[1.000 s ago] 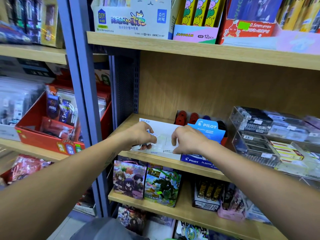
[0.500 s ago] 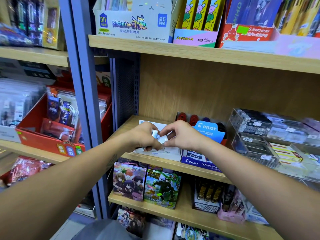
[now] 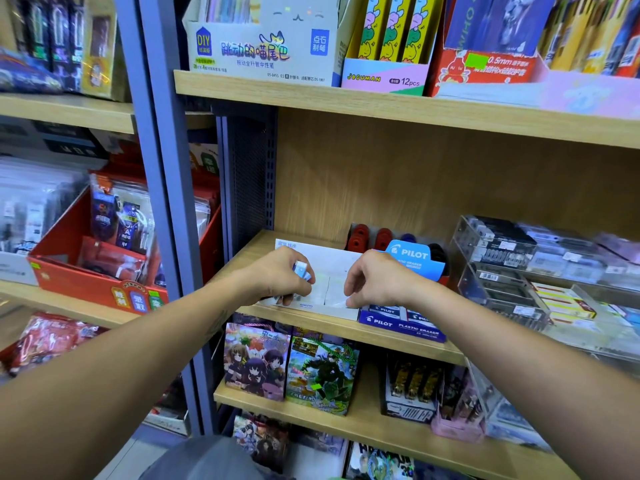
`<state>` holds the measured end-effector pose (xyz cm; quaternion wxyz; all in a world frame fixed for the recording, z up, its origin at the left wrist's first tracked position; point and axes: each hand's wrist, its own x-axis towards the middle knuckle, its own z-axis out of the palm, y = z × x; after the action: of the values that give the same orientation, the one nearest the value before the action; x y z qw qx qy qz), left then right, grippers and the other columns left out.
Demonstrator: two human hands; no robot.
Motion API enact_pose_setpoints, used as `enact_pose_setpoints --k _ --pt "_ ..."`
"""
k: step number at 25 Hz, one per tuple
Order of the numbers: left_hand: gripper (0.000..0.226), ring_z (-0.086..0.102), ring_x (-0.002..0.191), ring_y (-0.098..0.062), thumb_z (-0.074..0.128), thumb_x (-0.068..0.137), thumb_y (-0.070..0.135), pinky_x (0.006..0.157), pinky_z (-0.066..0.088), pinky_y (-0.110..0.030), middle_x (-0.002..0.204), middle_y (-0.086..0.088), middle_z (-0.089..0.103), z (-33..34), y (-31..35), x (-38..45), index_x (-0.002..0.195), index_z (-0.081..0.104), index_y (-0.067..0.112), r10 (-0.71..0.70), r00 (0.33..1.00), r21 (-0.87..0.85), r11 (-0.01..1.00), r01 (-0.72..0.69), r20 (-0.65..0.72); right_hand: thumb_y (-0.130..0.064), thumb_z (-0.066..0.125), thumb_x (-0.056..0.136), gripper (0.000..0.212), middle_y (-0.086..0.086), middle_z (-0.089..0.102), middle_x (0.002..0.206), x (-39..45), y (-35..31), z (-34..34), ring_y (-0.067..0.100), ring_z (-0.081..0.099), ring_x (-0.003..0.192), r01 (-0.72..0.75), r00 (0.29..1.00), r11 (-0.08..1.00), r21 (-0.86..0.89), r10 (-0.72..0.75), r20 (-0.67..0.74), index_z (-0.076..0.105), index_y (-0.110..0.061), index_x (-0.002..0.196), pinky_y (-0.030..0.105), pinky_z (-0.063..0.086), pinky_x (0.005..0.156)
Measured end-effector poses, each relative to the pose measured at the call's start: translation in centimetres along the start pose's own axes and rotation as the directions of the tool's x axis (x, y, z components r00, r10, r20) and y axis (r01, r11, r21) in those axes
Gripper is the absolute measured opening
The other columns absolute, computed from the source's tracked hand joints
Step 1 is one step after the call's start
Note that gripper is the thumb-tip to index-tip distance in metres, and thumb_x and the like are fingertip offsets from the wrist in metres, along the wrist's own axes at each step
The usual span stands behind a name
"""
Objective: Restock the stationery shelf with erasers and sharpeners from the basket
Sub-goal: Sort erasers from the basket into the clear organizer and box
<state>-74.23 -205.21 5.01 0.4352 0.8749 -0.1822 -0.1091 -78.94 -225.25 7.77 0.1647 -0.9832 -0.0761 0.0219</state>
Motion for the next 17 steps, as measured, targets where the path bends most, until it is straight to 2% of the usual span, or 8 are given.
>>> enact_pose_setpoints --k 2,5,8,11,12,13,15,17 --pt "0.013 0.048 0.039 -0.017 0.066 0.082 -0.005 0.04 0.039 -0.023 0.062 -0.014 0.058 0.2 -0.2 -0.1 0.094 0.068 -0.001 -0.009 1.0 -0.009 1.0 0.009 0.009 -0.017 0.085 0.076 0.012 -0.005 0.073 0.08 0.0 -0.3 0.2 0.011 0.07 0.076 0.018 1.0 0.999 -0.041 -0.019 -0.007 0.074 -0.02 0.079 0.02 0.052 0.062" --pt "0.016 0.047 0.04 -0.017 0.063 0.078 -0.009 0.04 0.039 -0.023 0.064 -0.016 0.058 0.4 -0.3 0.1 0.093 0.068 -0.003 -0.031 0.999 -0.027 0.999 0.031 0.012 -0.011 0.079 0.079 0.006 -0.002 0.075 0.084 0.1 -0.7 0.4 0.013 0.07 0.08 0.021 1.0 0.997 -0.074 -0.02 0.015 0.078 -0.014 0.083 0.022 0.056 0.068" --pt "0.021 0.047 0.042 -0.016 0.062 0.077 -0.009 0.041 0.039 -0.023 0.063 -0.013 0.058 0.4 -0.1 0.1 0.096 0.068 -0.003 -0.047 0.999 -0.044 0.998 0.048 0.026 -0.005 0.067 0.086 0.018 -0.002 0.076 0.093 0.2 -1.0 0.8 0.012 0.068 0.089 0.059 0.994 0.989 -0.132 -0.046 0.097 0.08 -0.013 0.094 0.027 0.057 0.08" --pt "0.032 0.048 0.044 -0.016 0.065 0.077 -0.01 0.039 0.033 -0.022 0.061 -0.011 0.059 -0.1 0.3 -0.1 0.109 0.063 -0.005 -0.077 0.996 -0.139 0.987 0.081 0.033 -0.004 0.061 0.087 0.025 -0.006 0.07 0.088 0.2 -1.5 0.2 0.011 0.065 0.081 0.079 0.991 0.988 -0.131 -0.063 0.119 0.077 -0.015 0.103 0.024 0.054 0.073" --pt "0.038 0.048 0.046 -0.016 0.066 0.077 -0.011 0.038 0.03 -0.021 0.065 -0.014 0.062 -0.2 0.5 -0.2 0.114 0.06 -0.006 -0.088 0.995 -0.215 0.972 0.098 0.056 -0.003 0.062 0.086 0.028 -0.004 0.069 0.085 0.2 -1.5 -0.1 0.011 0.065 0.077 0.057 0.996 0.998 -0.008 -0.056 0.065 0.074 -0.017 0.107 0.023 0.054 0.071" --pt "0.042 0.048 0.048 -0.016 0.067 0.078 -0.012 0.037 0.027 -0.021 0.074 -0.018 0.066 -0.3 0.7 -0.4 0.118 0.057 -0.007 -0.084 0.992 -0.295 0.949 0.11 0.097 -0.002 0.064 0.085 0.033 -0.001 0.071 0.086 0.2 -1.5 -0.4 0.013 0.066 0.077 0.031 0.999 0.979 0.201 -0.032 0.003 0.072 -0.018 0.112 0.024 0.055 0.073" --pt "0.038 0.051 0.055 -0.017 0.062 0.081 -0.013 0.037 0.025 -0.02 0.097 -0.025 0.071 -0.3 1.3 -0.8 0.118 0.054 -0.011 -0.019 0.978 -0.379 0.92 0.099 0.209 0.001 0.071 0.082 0.042 0.006 0.075 0.096 0.0 -1.4 -0.7 0.015 0.07 0.086 0.022 1.0 0.795 0.606 -0.025 -0.003 0.066 -0.017 0.12 0.028 0.058 0.081" --pt "0.038 0.06 0.063 -0.019 0.061 0.083 -0.014 0.037 0.028 -0.018 0.106 -0.028 0.071 0.0 1.8 -1.0 0.12 0.054 -0.012 0.043 0.956 -0.373 0.925 0.071 0.289 0.001 0.076 0.081 0.043 0.007 0.074 0.104 -0.3 -1.3 -0.6 0.014 0.07 0.09 0.063 0.995 0.719 0.692 -0.096 0.009 0.068 -0.016 0.119 0.027 0.057 0.083"
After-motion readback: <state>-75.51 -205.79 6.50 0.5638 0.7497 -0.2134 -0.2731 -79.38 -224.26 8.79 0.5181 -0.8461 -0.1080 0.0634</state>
